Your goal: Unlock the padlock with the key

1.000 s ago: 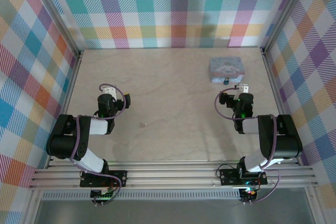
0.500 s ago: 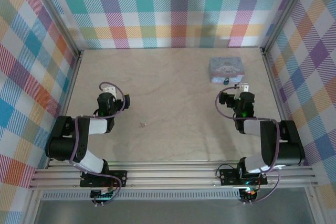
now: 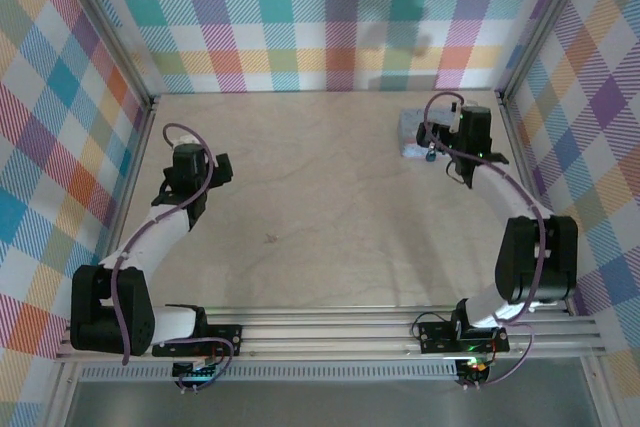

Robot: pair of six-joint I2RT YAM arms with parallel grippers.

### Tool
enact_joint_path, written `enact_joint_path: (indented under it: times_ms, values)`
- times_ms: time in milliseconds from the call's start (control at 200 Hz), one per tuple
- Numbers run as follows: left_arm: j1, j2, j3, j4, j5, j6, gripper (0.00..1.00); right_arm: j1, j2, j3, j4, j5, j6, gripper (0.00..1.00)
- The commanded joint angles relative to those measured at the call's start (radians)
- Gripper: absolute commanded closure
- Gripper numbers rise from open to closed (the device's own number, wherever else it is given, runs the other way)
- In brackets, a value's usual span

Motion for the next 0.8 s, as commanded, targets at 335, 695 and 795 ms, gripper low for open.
enact_joint_path:
  times_ms: [335,695,795]
  values:
    - [0.009,0.017,-0.029,-0.178,0.313,-0.269,0.0,0.125,0.349,0.404,-0.26,-0.059,-0.009,0.01]
    - [-0.026,0.079,-0.048,-0.139,0.358,-0.337,0.0,0.187,0.51,0.538,-0.429,-0.121,-0.147,0.02]
    - [-0.035,0.081,-0.051,-0.142,0.355,-0.349,0.0,0.226,0.486,0.484,-0.428,-0.133,-0.184,0.02]
